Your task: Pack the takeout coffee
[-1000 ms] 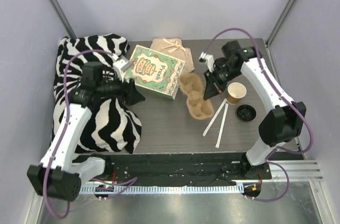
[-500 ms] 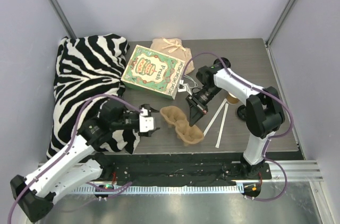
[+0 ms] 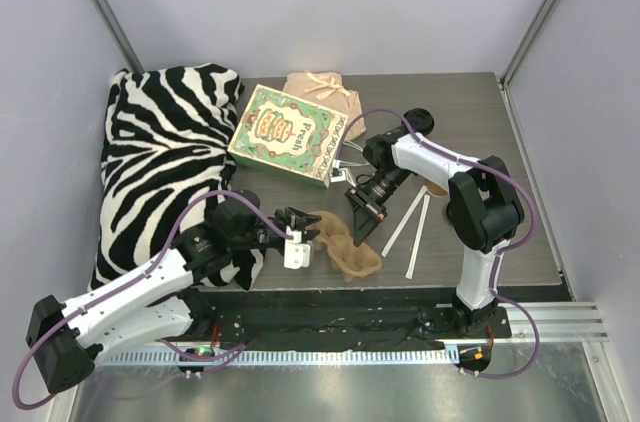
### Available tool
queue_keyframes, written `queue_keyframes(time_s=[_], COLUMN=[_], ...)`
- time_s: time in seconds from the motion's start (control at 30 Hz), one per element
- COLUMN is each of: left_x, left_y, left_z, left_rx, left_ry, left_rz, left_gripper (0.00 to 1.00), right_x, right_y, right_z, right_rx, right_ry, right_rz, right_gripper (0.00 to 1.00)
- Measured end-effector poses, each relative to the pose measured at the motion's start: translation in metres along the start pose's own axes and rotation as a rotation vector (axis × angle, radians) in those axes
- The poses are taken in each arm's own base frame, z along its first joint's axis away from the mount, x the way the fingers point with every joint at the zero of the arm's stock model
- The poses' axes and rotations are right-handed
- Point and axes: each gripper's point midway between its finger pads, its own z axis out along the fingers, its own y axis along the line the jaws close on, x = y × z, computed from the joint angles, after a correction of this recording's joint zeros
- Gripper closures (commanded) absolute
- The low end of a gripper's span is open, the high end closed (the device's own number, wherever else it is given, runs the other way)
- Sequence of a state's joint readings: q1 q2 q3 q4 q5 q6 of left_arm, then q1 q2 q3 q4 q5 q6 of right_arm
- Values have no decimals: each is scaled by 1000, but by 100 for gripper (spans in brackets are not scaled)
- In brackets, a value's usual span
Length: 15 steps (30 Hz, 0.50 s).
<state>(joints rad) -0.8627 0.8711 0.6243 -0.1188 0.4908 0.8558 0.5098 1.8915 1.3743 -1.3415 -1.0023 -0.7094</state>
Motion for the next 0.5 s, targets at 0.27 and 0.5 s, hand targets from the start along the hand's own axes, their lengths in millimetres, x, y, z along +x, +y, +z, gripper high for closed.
queue_keyframes(time_s=[0.27, 0.5], left_x=[3, 3], left_y=[-3, -12], left_z=[1, 0], left_rx=[14, 57], left_ry=[4, 6], left_rz=[65, 98], left_gripper=[66, 67], right_x=[-2, -2], right_y=[1, 1], right_z=[0, 1], right_rx=[-11, -18], right_ry=[-10, -15], right_rz=[-15, -39], right_gripper=[99, 99])
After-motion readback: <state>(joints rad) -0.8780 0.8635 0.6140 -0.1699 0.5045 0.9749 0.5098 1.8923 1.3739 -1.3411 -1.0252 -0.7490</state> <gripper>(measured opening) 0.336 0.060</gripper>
